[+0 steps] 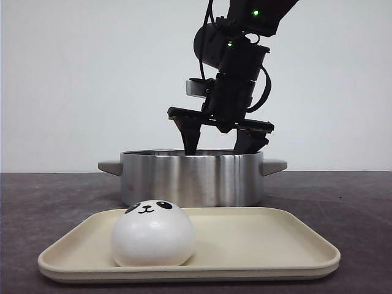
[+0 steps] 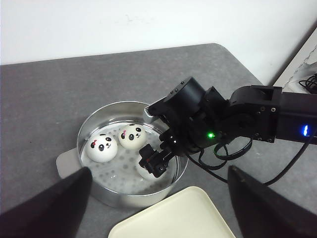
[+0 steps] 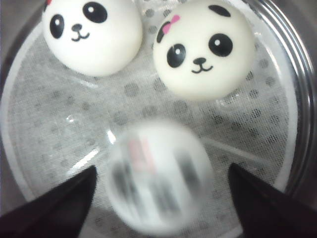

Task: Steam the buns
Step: 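Lower the left gripper and grasp the last panda bun on the tray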

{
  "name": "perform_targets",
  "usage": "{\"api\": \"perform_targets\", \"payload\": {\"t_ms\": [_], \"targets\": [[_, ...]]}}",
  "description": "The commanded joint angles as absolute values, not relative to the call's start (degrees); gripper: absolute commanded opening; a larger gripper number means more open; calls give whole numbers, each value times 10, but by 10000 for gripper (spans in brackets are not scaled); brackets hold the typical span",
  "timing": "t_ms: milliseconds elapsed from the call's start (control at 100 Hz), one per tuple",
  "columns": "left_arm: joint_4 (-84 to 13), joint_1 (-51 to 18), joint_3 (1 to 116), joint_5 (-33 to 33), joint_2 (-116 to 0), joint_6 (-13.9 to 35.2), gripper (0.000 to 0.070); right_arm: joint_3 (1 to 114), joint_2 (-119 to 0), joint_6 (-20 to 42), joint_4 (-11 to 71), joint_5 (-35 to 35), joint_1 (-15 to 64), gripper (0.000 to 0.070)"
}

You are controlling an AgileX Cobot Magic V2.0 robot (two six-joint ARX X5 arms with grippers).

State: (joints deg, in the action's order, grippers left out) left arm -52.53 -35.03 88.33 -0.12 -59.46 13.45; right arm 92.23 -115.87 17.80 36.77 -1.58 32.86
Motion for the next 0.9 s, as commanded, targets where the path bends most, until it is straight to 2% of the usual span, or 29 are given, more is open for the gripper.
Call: {"api": "perform_targets", "payload": {"t_ms": [0, 100, 150, 170, 190, 260, 270, 310, 490, 690, 890], "targets": [[-524, -354, 893, -3, -599, 129, 510, 941, -1165, 180, 373, -18, 329, 671], [-534, -354, 893, -2, -600, 129, 510, 966, -1165, 180, 397, -19, 327, 678], [-545, -354, 893, -2, -600, 129, 510, 988, -1164, 180, 416, -19, 327, 625], [-550, -354, 893, -2, -600, 129, 510, 998, -1163, 178, 425, -19, 327, 567], [-558, -354, 892, -2, -600, 129, 510, 1009, -1161, 175, 435, -19, 327, 480], [-579, -355, 885, -2, -600, 131, 510, 1049, -1150, 168, 468, -18, 328, 43], [-582, -355, 883, -2, -600, 132, 510, 1055, -1148, 167, 472, -19, 328, 0], [-590, -356, 874, 1, -600, 134, 510, 1076, -1136, 160, 486, -19, 331, 28], [-586, -380, 784, 44, -601, 182, 511, 1126, -1043, 157, 502, -14, 364, 17], [-516, -437, 645, 81, -622, 237, 512, 1126, -904, 157, 493, 27, 417, 17], [-475, -478, 596, 81, -689, 245, 516, 1126, -795, 157, 476, 75, 454, 17]]}}
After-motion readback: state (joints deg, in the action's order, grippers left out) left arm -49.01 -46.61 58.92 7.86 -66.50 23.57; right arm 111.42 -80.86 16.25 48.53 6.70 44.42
